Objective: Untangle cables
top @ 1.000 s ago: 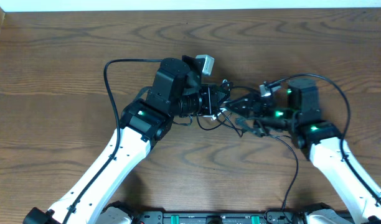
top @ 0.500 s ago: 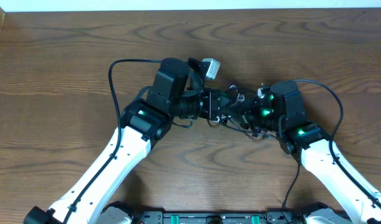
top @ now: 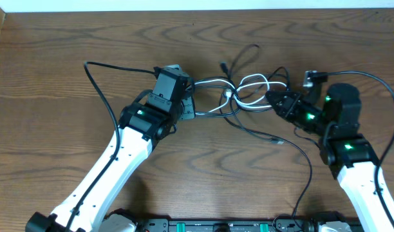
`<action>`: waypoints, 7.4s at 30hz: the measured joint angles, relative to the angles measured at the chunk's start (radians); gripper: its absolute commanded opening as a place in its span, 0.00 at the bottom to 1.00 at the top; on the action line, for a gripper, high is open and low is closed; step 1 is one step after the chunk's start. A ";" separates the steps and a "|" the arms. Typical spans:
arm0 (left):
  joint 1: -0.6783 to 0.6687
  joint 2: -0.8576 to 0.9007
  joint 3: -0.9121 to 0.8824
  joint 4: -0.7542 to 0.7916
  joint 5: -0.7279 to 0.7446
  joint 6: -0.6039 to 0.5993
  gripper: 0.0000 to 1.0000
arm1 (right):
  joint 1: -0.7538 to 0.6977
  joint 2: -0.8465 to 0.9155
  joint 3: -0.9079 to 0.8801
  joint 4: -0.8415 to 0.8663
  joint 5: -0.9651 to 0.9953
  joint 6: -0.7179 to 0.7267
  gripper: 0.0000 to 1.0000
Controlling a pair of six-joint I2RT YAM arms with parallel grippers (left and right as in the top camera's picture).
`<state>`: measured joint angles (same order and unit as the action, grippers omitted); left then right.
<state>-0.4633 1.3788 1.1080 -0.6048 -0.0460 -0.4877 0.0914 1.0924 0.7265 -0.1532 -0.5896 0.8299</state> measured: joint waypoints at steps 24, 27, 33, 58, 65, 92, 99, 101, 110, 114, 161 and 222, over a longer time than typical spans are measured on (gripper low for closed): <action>0.284 0.006 0.000 0.186 -0.090 -0.209 0.31 | -0.187 -0.006 -0.001 -0.338 0.924 -0.203 0.01; 0.280 0.007 0.000 0.164 0.030 -0.110 0.32 | -0.187 0.013 -0.001 -0.311 0.910 -0.214 0.01; 0.280 0.007 0.000 0.126 0.131 -0.035 0.61 | -0.186 0.013 -0.001 -0.283 0.527 -0.315 0.64; 0.280 0.007 0.000 0.085 0.336 -0.040 0.96 | -0.142 -0.007 0.507 -0.983 0.310 -0.460 0.99; 0.280 0.007 0.000 0.084 0.337 -0.040 0.96 | -0.050 0.248 0.508 -0.874 0.401 -0.494 0.84; 0.280 0.007 0.000 0.084 0.337 -0.040 0.97 | -0.038 0.275 0.496 -1.174 0.782 -0.005 0.99; 0.280 0.007 0.000 0.083 0.337 -0.040 0.97 | -0.063 0.309 0.198 -0.643 0.775 -0.035 0.39; 0.280 0.007 0.000 0.084 0.337 -0.040 0.97 | -0.064 0.308 0.187 -0.439 0.725 -0.112 0.24; 0.280 0.007 0.000 0.084 0.337 -0.040 0.97 | -0.010 0.306 0.195 -0.009 0.314 -0.361 0.01; 0.280 0.007 0.000 0.084 0.337 -0.040 0.97 | 0.119 0.306 0.195 -0.008 0.164 -0.451 0.15; 0.280 0.007 0.000 0.084 0.337 -0.040 0.98 | -0.114 0.309 0.256 -0.578 0.302 -0.181 0.74; 0.280 0.007 0.000 0.082 0.337 -0.043 0.98 | 0.161 0.677 1.261 -0.954 -0.013 -0.602 0.01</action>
<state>-0.1837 1.3857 1.1084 -0.5224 0.2913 -0.5312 0.2520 1.7695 1.9873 -1.1069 -0.6029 0.2283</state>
